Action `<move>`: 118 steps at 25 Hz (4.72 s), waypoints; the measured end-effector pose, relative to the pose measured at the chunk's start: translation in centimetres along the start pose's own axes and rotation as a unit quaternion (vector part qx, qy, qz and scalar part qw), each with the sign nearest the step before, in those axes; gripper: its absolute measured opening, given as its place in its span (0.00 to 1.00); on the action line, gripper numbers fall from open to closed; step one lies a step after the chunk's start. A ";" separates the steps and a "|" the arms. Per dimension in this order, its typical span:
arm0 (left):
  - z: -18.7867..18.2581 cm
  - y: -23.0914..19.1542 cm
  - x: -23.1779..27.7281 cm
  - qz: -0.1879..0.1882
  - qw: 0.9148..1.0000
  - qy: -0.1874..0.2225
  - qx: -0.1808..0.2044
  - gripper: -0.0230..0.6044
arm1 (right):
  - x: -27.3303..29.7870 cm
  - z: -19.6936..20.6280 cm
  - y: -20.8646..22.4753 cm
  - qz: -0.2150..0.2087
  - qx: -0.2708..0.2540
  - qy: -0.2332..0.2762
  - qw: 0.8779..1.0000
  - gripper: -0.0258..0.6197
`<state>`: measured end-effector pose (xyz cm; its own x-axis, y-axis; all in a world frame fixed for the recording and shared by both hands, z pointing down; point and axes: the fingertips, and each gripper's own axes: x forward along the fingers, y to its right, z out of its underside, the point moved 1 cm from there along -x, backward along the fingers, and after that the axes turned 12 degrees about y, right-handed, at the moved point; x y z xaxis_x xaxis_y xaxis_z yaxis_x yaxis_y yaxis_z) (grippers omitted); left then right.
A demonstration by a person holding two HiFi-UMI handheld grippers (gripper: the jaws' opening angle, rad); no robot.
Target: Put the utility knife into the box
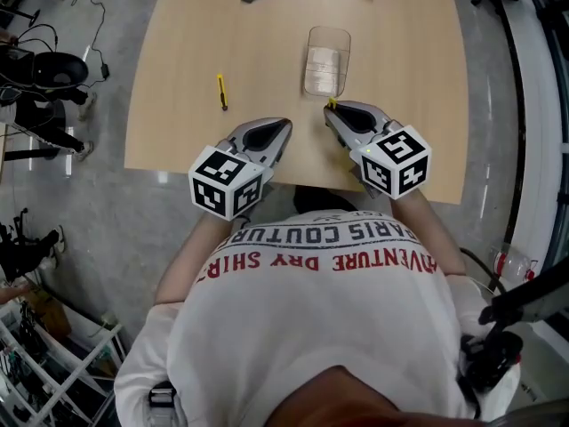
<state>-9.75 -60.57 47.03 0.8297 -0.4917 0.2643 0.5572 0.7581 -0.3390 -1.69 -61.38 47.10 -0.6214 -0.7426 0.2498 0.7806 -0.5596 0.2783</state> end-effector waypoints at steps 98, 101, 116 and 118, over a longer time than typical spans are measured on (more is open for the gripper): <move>15.7 56.9 -16.8 0.018 0.994 0.076 0.077 0.04 | -55.6 12.5 -24.6 -0.111 -0.044 0.045 0.992 0.04; 16.0 61.4 -18.5 0.008 0.993 0.073 0.089 0.04 | -59.5 12.5 -26.0 -0.104 -0.052 0.039 0.992 0.04; 18.4 68.8 -25.2 -0.035 0.992 0.081 0.095 0.04 | -66.0 14.2 -32.6 -0.127 -0.083 0.038 0.988 0.04; 18.5 69.4 -25.0 -0.036 0.991 0.081 0.098 0.04 | -66.4 14.2 -32.6 -0.131 -0.082 0.037 0.987 0.04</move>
<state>7.54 12.27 33.58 0.7917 -0.5974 0.1279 0.6107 0.7797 -0.1385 13.16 11.44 34.63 -0.8012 -0.5867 0.1183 0.5984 -0.7832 0.1687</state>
